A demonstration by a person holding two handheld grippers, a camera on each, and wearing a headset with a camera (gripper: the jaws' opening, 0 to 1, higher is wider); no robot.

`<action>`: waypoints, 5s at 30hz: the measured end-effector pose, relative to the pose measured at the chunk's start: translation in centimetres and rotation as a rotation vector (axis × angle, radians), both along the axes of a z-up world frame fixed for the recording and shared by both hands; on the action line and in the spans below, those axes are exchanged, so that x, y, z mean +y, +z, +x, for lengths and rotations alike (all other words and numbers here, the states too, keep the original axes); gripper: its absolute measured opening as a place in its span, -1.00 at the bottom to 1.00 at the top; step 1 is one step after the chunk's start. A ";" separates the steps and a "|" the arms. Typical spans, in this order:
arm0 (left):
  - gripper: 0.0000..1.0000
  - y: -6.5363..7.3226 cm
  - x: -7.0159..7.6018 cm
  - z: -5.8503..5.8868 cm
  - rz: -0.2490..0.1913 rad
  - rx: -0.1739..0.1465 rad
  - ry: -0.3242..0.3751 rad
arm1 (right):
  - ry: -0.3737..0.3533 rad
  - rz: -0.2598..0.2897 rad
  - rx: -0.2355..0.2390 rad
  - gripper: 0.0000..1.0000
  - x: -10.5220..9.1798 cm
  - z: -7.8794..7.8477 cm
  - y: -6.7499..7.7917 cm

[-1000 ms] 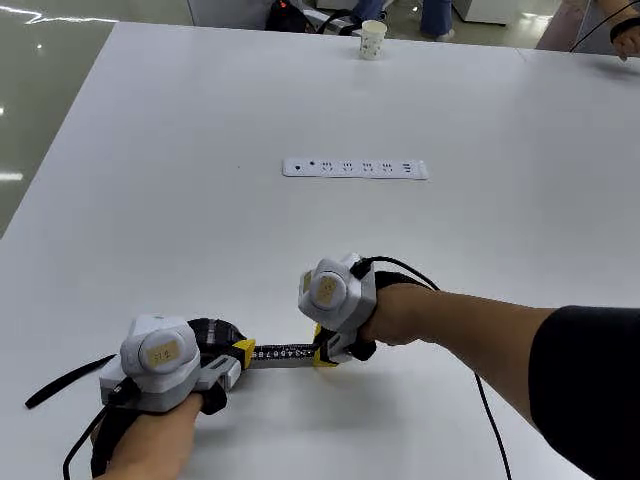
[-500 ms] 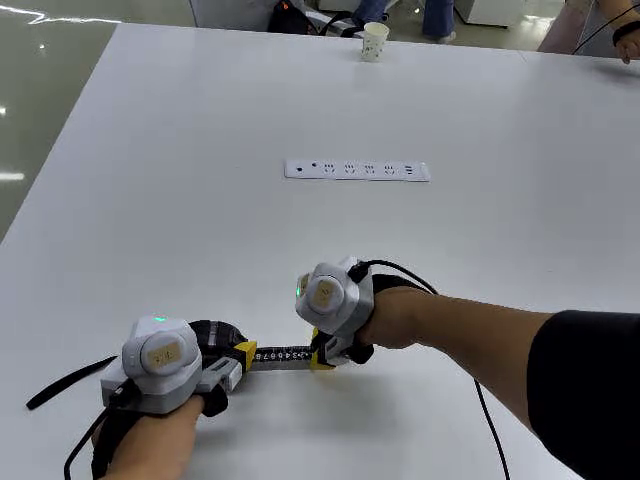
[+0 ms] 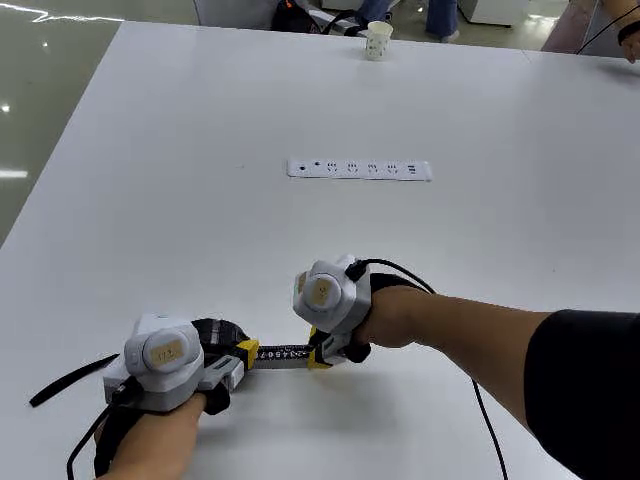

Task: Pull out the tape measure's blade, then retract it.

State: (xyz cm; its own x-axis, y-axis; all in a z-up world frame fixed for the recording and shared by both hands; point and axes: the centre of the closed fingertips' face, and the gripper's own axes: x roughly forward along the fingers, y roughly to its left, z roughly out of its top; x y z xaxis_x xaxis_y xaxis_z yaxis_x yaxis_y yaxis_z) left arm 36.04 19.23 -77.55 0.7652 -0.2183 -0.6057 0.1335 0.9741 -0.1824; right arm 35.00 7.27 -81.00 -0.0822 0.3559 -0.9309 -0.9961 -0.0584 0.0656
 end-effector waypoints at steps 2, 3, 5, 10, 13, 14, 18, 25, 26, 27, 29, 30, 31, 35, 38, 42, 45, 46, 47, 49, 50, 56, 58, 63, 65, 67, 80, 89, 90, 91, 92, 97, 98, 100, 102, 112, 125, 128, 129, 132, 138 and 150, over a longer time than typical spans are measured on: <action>0.20 0.0 0.0 0.0 0.000 0.000 0.000 | 0.001 -0.001 -0.001 -0.80 0.1 0.0 0.0; 0.20 0.0 0.0 0.0 0.000 0.000 0.000 | 0.001 -0.002 -0.002 -0.80 0.1 0.1 -0.1; 0.20 0.0 0.0 0.0 -0.001 0.000 0.001 | 0.002 -0.001 -0.004 -0.80 0.2 0.0 -0.1; 0.20 0.0 0.0 0.0 -0.004 0.008 -0.002 | -0.001 0.002 -0.004 -0.80 0.5 0.0 0.0; 0.20 0.0 0.1 0.0 -0.007 0.010 -0.003 | -0.001 0.002 -0.005 -0.80 0.7 0.0 0.0; 0.20 0.0 0.0 -0.1 -0.007 0.010 -0.003 | -0.001 0.002 -0.005 -0.80 0.7 0.0 0.0; 0.20 0.0 0.0 -0.1 -0.008 0.010 -0.003 | -0.003 0.006 -0.005 -0.80 0.9 -0.1 0.0; 0.20 0.0 0.0 -0.1 -0.009 0.009 -0.002 | -0.004 0.009 0.001 -0.80 1.2 -0.1 0.1; 0.20 0.0 0.0 -0.1 -0.010 0.010 -0.002 | -0.005 0.009 0.002 -0.80 1.2 -0.1 0.1; 0.20 0.0 0.1 -0.1 -0.010 0.011 -0.002 | -0.004 0.009 0.002 -0.80 1.3 -0.1 0.1; 0.20 0.0 0.1 -0.1 -0.010 0.011 -0.002 | -0.005 0.010 0.003 -0.80 1.4 -0.2 0.1; 0.20 0.0 0.0 -0.1 -0.010 0.011 -0.002 | -0.006 0.010 0.003 -0.81 1.4 -0.2 0.1; 0.20 0.0 0.0 -0.1 -0.011 0.010 -0.001 | -0.006 0.011 0.003 -0.81 1.5 -0.1 0.0; 0.19 0.0 0.0 -0.1 -0.014 0.012 0.000 | -0.004 0.010 0.005 -0.81 1.7 -0.2 0.1; 0.19 0.0 0.0 -0.1 -0.016 0.014 0.000 | -0.001 0.011 0.005 -0.80 1.8 -0.1 0.0; 0.19 0.0 0.0 -0.1 -0.018 0.013 0.000 | -0.006 0.009 0.005 -0.80 2.0 -0.1 0.0; 0.19 0.0 0.1 0.0 -0.019 0.014 0.001 | -0.002 0.008 0.002 -0.80 2.2 -0.2 0.1; 0.19 0.0 0.0 0.0 -0.020 0.015 0.001 | -0.002 0.009 0.001 -0.80 2.3 -0.2 0.0; 0.19 0.0 0.1 0.0 -0.020 0.015 0.000 | -0.002 0.009 0.001 -0.80 2.3 -0.2 0.0; 0.19 0.0 0.1 0.0 -0.020 0.015 0.001 | 0.000 0.010 0.001 -0.80 2.5 -0.2 0.0; 0.19 0.0 0.0 0.0 -0.021 0.015 0.001 | 0.000 0.010 0.001 -0.80 2.5 -0.2 0.0; 0.19 0.0 0.1 0.0 -0.023 0.017 0.002 | -0.006 0.015 0.002 -0.80 3.0 -0.3 0.0; 0.19 0.0 0.0 0.0 -0.024 0.017 0.002 | -0.004 0.017 0.002 -0.80 3.1 -0.3 0.0; 0.19 0.0 0.1 0.0 -0.024 0.017 0.003 | -0.002 0.016 0.003 -0.80 3.6 -0.4 0.0; 0.19 0.0 0.1 0.0 -0.025 0.019 0.001 | -0.003 0.015 0.005 -0.80 3.7 -0.4 0.0; 0.19 0.0 0.2 0.1 -0.027 0.020 0.001 | -0.002 0.015 0.006 -0.80 3.8 -0.4 0.0; 0.19 0.0 0.1 0.0 -0.031 0.021 0.001 | -0.003 0.036 0.009 -0.80 4.7 -0.6 0.0; 0.19 0.0 0.1 -0.1 -0.033 0.023 0.001 | 0.000 0.041 0.006 -0.80 5.3 -0.8 0.0; 0.19 0.0 0.0 -0.1 -0.032 0.023 0.001 | 0.000 0.041 0.006 -0.80 5.3 -0.8 0.0; 0.19 0.0 0.1 0.0 -0.033 0.023 0.001 | -0.001 0.042 0.006 -0.80 5.3 -0.8 0.0; 0.19 0.0 0.0 -0.1 -0.033 0.023 0.001 | -0.002 0.042 0.007 -0.80 5.4 -0.7 0.0; 0.19 0.0 0.1 -0.1 -0.033 0.024 0.000 | -0.010 0.045 0.007 -0.80 5.6 -0.8 0.0; 0.19 0.0 0.1 -0.1 -0.033 0.025 0.000 | -0.013 0.046 0.007 -0.80 5.7 -0.8 0.0; 0.19 0.0 0.0 -0.1 -0.033 0.025 0.000 | -0.016 0.048 0.008 -0.80 5.8 -0.8 0.0; 0.19 0.0 0.1 -0.1 -0.034 0.026 -0.001 | -0.017 0.049 0.009 -0.80 5.9 -0.8 0.0; 0.19 0.0 0.0 -0.1 -0.038 0.027 -0.001 | -0.017 0.061 0.017 -0.80 6.4 -0.9 0.0; 0.19 -0.1 0.0 0.0 -0.036 0.027 -0.002 | -0.020 0.072 0.018 -0.80 6.8 -1.0 0.1; 0.20 -0.1 0.0 0.0 -0.035 0.027 -0.002 | -0.027 0.075 0.021 -0.79 6.8 -0.9 0.0; 0.20 -0.1 0.0 0.0 -0.033 0.028 -0.003 | -0.028 0.075 0.021 -0.79 6.8 -0.9 0.0; 0.20 -0.1 0.0 0.0 -0.031 0.030 -0.006 | -0.028 0.074 0.020 -0.78 6.8 -1.0 0.1; 0.23 -0.1 -0.2 0.0 -0.015 0.024 -0.010 | -0.043 0.088 0.017 -0.76 6.8 -1.0 0.1; 0.21 0.5 0.0 -0.1 -0.038 0.034 -0.060 | -0.089 0.129 -0.042 -0.66 6.3 -0.5 0.7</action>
